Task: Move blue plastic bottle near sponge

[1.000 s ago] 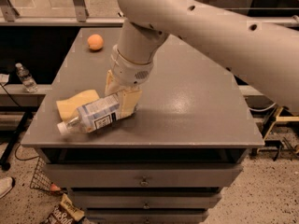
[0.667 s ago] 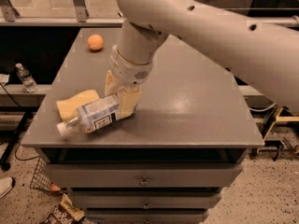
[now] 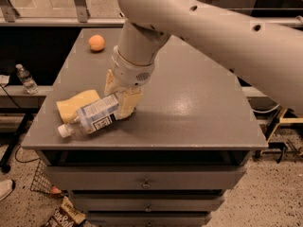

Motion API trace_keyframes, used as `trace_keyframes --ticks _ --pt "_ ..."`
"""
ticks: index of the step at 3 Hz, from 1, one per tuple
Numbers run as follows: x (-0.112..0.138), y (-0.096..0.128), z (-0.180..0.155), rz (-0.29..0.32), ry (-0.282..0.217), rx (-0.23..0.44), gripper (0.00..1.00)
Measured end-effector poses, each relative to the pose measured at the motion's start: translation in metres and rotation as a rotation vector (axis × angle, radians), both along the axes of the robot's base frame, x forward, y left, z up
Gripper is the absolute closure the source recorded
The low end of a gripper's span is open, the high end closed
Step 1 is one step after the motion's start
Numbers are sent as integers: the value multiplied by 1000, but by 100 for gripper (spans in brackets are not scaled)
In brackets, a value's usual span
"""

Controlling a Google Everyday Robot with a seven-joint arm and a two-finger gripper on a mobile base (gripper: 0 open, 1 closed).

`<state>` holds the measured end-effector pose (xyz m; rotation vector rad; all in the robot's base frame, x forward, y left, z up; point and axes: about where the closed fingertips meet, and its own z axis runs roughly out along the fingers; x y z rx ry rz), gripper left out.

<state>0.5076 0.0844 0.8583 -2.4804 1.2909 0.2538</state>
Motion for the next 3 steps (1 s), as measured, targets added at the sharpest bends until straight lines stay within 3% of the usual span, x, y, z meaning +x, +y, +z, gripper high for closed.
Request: trace_keyframes --ticks 1,2,3 --pt "-1 -10 8 -15 -18 3 0" --pt "1 -25 17 -36 -31 -20 0" --pt "8 -65 31 -139 -28 -47 0"
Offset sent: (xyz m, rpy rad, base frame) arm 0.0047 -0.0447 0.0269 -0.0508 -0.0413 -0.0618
